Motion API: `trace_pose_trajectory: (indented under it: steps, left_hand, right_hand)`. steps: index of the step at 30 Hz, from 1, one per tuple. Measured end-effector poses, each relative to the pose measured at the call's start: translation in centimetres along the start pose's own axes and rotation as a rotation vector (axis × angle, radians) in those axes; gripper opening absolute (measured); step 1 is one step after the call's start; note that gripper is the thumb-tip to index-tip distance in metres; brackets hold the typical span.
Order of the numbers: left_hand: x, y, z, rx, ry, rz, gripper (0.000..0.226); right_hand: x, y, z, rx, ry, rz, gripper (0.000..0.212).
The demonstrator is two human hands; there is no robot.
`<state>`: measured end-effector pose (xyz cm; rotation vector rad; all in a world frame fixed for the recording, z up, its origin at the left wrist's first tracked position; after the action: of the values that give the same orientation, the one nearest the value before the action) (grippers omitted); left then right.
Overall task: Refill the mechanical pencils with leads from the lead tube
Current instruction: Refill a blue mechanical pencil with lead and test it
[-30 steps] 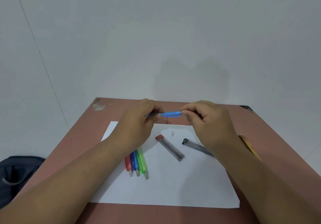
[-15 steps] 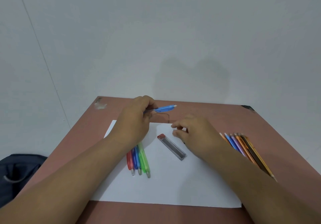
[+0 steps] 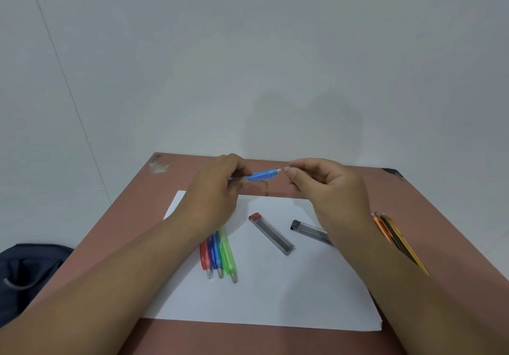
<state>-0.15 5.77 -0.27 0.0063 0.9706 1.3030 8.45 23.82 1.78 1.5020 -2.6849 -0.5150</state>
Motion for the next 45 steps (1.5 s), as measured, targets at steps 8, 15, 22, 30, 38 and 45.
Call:
trace_pose_trajectory:
  steps: [8, 15, 22, 30, 38, 45]
  left_hand:
    - [-0.1, -0.2, 0.4, 0.023, -0.043, 0.003, 0.017]
    - [-0.1, -0.2, 0.6, 0.051, -0.041, 0.007, 0.016]
    - [-0.2, -0.5, 0.9, 0.015, -0.09, -0.034, 0.014]
    - [1.1, -1.6, 2.7, -0.178, -0.464, -0.138, 0.01]
    - [0.9, -2.6, 4.2, -0.48, -0.97, -0.261, 0.055]
    - [1.8, -3.6, 5.4, -0.569, -1.052, -0.484, 0.073]
  right_hand:
    - [0.2, -0.3, -0.3, 0.036, 0.072, -0.042, 0.009]
    - [0.3, -0.2, -0.2, 0.103, 0.17, -0.075, 0.009]
    - [0.3, -0.1, 0.0, 0.107, 0.194, -0.11, 0.008]
    - [1.2, 0.3, 0.9, 0.194, 0.41, -0.205, 0.034]
    - [-1.5, 1.8, -0.2, 0.352, 1.168, -0.192, 0.039]
    - [-3.1, 2.0, -0.2, 0.34, 1.307, -0.206, 0.041]
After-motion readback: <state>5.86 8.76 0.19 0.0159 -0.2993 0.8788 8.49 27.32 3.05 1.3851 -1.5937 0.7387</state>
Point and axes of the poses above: each hand's wrist, its own y-axis towards the middle knuckle, its own x-axis out of the palm, z = x × y, the point moved 3 cm from there along y, towards the middle knuckle, and after that the axes turned 2 degrees about z, right-handed, at the moved point
